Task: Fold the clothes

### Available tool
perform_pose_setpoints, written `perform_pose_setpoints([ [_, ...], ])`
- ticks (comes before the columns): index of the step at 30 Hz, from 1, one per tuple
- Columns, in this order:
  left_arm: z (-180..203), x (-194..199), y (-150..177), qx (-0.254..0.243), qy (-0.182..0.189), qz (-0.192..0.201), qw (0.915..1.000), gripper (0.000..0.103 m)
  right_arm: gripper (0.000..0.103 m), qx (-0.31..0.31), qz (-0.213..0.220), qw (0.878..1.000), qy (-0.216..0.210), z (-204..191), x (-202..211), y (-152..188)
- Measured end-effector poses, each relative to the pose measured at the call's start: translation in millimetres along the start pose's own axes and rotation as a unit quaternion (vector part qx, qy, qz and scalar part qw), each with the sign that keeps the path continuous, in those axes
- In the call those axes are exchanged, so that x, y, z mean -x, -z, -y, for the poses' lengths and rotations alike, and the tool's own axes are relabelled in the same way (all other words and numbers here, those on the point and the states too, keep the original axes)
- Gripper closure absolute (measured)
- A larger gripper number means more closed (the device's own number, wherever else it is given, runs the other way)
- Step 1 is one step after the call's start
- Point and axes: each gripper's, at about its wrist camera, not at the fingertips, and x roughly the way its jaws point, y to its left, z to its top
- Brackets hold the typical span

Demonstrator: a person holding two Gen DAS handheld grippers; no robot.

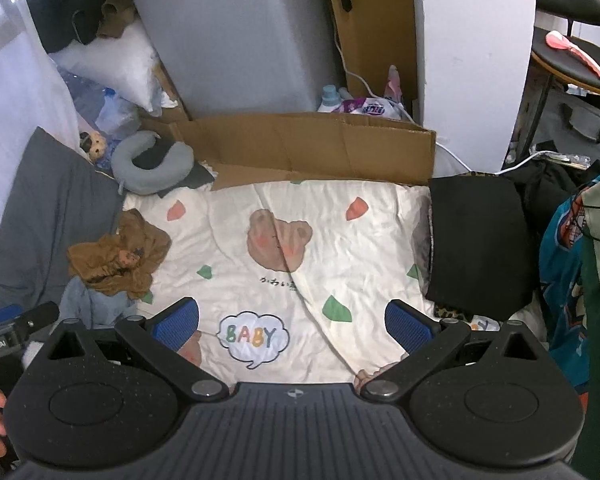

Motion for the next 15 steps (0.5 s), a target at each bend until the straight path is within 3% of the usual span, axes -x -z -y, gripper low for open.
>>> perform_pose_setpoints([
  [15,23,-23,14,-0.001,0.008,-0.021,0.9998,0.0,0.001,-0.005,-0.017,1.0,0.014,7,-31,26],
])
